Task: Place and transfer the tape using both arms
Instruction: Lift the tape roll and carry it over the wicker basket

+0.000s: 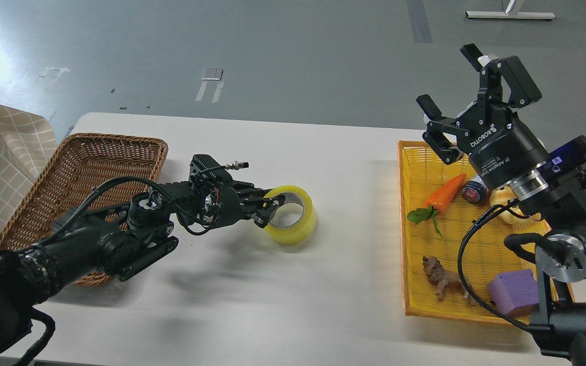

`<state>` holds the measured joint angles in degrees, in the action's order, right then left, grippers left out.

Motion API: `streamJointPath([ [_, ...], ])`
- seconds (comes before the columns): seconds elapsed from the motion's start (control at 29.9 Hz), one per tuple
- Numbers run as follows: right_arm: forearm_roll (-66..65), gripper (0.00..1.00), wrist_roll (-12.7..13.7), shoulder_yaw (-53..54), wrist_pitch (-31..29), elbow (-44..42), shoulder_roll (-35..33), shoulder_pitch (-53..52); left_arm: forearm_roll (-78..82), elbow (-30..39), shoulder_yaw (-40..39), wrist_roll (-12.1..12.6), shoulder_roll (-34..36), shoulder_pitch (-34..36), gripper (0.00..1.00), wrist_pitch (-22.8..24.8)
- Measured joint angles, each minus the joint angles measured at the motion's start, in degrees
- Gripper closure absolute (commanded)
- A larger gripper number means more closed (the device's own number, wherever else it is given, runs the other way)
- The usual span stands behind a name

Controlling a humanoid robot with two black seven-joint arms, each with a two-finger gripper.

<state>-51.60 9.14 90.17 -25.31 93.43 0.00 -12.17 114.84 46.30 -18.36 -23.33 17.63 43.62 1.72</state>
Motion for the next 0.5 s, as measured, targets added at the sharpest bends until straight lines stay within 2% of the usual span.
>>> streamJointPath([
  [0.5, 0.01, 0.0, 0.0, 0.0, 0.0, 0.03, 0.0, -0.19, -1.39, 1.81, -0.11, -0.56, 6.53, 3.65, 1.0, -0.47],
])
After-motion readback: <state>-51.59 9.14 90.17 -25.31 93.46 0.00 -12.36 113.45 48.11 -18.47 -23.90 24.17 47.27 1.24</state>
